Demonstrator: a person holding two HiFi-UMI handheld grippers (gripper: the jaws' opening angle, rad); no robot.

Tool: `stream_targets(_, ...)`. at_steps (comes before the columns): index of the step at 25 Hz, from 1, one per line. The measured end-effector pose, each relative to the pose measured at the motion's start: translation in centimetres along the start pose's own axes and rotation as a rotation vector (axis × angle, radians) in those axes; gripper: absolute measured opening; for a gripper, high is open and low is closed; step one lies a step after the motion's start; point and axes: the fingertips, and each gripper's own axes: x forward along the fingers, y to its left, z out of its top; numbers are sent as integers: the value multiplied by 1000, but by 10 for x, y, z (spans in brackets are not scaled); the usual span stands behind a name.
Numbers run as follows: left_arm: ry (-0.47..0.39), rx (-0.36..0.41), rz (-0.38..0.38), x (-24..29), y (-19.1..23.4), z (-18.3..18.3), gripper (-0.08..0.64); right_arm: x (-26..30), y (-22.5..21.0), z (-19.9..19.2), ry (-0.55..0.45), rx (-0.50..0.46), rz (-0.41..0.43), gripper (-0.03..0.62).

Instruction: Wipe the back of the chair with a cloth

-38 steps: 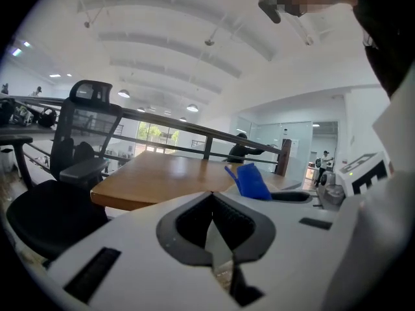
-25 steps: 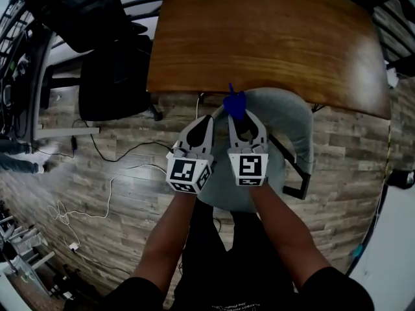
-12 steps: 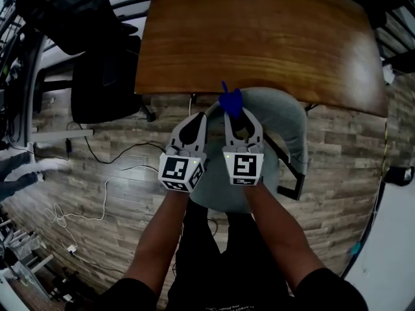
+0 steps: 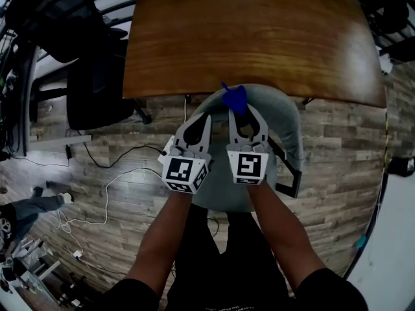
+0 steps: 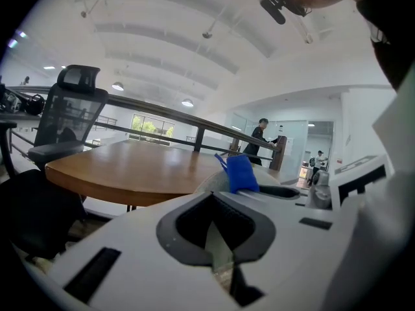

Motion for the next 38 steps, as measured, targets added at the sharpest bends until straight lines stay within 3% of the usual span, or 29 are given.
stream_targets(7,-4,-22,-27,10,-26,-1,-2,-13,-36,2,-34,-17,-78,110)
stream_targets(14,11,15,-89,29,-60,-2,-2,-23,-63,-1,-43,-4,-116,110)
stream_targets(27,6,12,-187,53,-113,-2,-2,-54,-112,-2,-66,30,-186,110)
stream_targets(38,6,-15,-189,52,-119,-9,-2,-77,-136,-17,-22,56,-252,110)
